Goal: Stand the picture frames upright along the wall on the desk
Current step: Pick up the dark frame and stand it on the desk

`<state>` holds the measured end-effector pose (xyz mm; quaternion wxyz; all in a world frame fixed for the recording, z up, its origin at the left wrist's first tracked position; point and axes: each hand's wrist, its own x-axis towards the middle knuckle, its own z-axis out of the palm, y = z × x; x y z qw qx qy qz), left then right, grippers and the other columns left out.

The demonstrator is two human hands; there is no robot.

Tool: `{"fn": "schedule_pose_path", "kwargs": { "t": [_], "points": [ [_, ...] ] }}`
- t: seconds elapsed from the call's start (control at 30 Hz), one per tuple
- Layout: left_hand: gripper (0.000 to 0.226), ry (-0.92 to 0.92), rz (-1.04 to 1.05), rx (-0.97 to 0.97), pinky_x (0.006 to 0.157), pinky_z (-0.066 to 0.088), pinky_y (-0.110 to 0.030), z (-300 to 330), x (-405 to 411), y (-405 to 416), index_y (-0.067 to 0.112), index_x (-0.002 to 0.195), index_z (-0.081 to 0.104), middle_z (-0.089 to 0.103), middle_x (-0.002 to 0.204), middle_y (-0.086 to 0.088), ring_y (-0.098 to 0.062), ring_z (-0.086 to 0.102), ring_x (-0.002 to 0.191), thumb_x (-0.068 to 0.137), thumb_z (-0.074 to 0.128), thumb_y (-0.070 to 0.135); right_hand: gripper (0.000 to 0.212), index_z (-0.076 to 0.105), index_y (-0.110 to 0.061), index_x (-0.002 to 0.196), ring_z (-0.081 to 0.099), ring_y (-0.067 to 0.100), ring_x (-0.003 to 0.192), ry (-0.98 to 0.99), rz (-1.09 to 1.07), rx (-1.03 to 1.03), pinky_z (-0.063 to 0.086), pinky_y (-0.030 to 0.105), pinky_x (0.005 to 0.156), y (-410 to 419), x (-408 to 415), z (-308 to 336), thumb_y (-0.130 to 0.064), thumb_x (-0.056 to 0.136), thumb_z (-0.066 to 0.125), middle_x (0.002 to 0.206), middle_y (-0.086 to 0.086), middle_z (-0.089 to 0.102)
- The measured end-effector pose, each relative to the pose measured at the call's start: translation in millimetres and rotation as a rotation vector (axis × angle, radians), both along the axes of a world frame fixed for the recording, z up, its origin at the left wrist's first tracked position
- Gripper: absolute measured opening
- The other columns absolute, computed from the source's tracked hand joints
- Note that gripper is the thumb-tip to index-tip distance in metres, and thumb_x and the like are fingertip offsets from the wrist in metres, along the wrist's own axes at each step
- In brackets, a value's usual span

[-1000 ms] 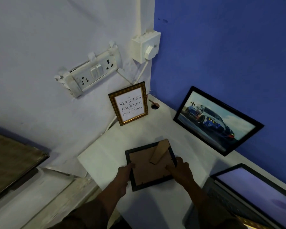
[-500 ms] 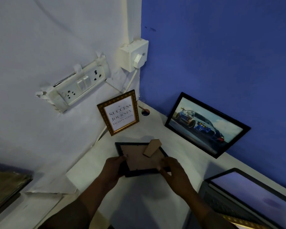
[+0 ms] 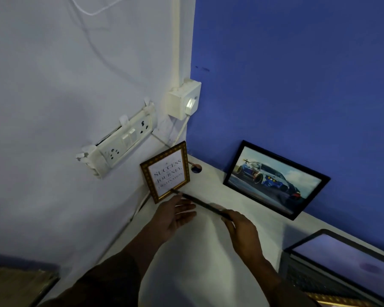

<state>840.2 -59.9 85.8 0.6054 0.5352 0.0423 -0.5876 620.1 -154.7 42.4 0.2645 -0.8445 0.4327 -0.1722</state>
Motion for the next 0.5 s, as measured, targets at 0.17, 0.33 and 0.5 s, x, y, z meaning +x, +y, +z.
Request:
{"fn": "schedule_pose_path", "kwargs": {
  "t": [0.17, 0.33, 0.5],
  "points": [
    [0.038, -0.053, -0.120, 0.067, 0.082, 0.060, -0.042, -17.6, 16.2, 10.2, -0.001, 0.113, 0.068, 0.077, 0.110, -0.021, -0.036, 0.074, 0.096, 0.099, 0.060, 0.034, 0.014, 0.065, -0.034, 0.109, 0.067, 0.001, 0.080, -0.131, -0.163, 0.130, 0.054, 0.028, 0.067, 7.8, -0.3, 14.7, -0.028, 0.104, 0.054, 0.090, -0.014, 0.072],
    [0.038, -0.134, -0.248, 0.153, 0.101, 0.047, -0.044, -25.7, 13.2, 18.8, 0.006, 0.111, 0.069, 0.073, 0.122, -0.016, -0.031, 0.066, 0.113, 0.100, 0.057, 0.040, 0.016, 0.068, -0.021, 0.110, 0.071, 0.000, 0.082, -0.393, -0.355, 0.289, 0.056, 0.018, 0.066, 17.8, -5.4, 39.1, -0.027, 0.104, 0.055, 0.093, -0.007, 0.076],
    [0.052, -0.165, -0.368, 0.134, 0.112, 0.043, -0.050, -22.0, -6.0, 18.3, 0.005, 0.120, 0.068, 0.072, 0.123, -0.014, -0.032, 0.064, 0.120, 0.103, 0.045, 0.048, 0.018, 0.068, -0.020, 0.110, 0.075, 0.008, 0.088, -0.616, -0.481, 0.390, 0.061, 0.031, 0.077, 28.6, -16.7, 69.1, -0.031, 0.102, 0.057, 0.097, -0.001, 0.078]
  ]
}}
